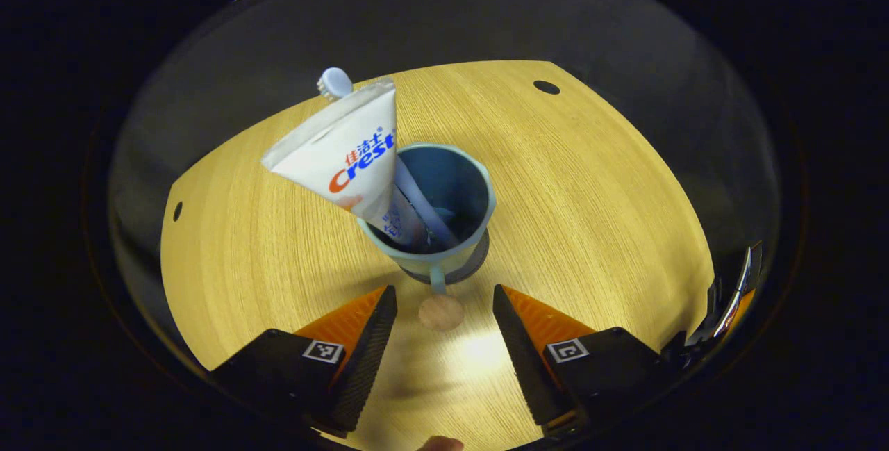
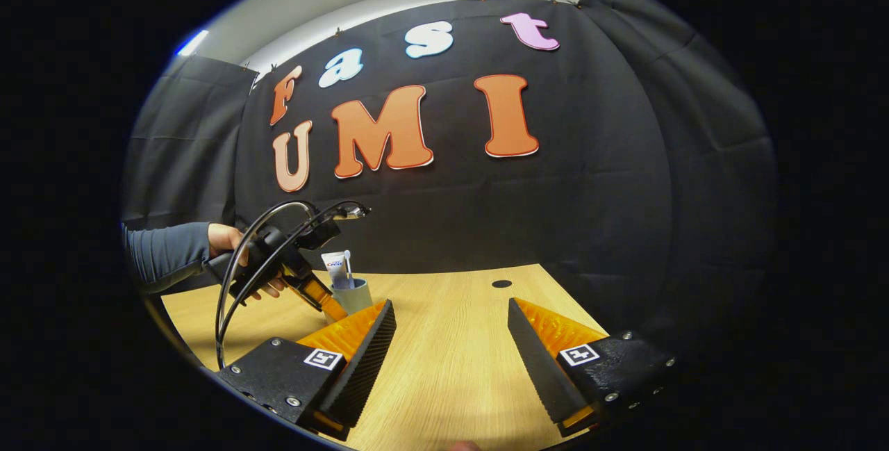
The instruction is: Put the toothbrush and toothpaste on the desktop into the cup, then pick up the cup and place it on the coaster on the desktop.
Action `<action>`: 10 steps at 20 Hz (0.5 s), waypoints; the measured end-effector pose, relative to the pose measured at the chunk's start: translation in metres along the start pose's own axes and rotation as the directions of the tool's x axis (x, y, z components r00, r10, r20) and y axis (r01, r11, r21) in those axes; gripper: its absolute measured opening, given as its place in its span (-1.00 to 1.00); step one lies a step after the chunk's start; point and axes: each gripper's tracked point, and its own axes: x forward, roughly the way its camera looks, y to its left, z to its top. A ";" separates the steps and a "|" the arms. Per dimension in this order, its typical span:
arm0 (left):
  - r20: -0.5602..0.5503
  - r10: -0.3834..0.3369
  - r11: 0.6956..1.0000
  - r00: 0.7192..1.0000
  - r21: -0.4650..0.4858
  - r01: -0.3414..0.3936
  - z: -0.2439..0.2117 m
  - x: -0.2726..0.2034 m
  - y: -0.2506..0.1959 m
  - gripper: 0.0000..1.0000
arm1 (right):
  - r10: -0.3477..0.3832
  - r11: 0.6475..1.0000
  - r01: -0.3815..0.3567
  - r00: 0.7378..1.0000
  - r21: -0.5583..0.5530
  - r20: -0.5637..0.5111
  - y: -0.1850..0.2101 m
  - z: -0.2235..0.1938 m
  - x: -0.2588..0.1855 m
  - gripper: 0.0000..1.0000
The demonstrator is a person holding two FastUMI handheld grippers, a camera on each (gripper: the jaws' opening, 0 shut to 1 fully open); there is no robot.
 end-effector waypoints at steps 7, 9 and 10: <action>0.260 0.047 0.999 0.964 -0.032 -0.040 0.024 -0.047 0.018 0.99 | -0.064 0.995 0.063 0.998 -0.071 -0.017 0.020 0.014 0.017 0.96; 0.360 0.086 0.996 0.929 -0.051 -0.072 0.037 -0.057 0.026 0.99 | -0.063 0.995 0.061 0.998 -0.075 -0.022 0.033 0.017 0.023 0.95; 0.403 0.107 0.994 0.909 -0.068 -0.086 0.038 -0.072 0.030 0.98 | -0.061 0.995 0.059 0.998 -0.074 -0.022 0.040 0.019 0.026 0.96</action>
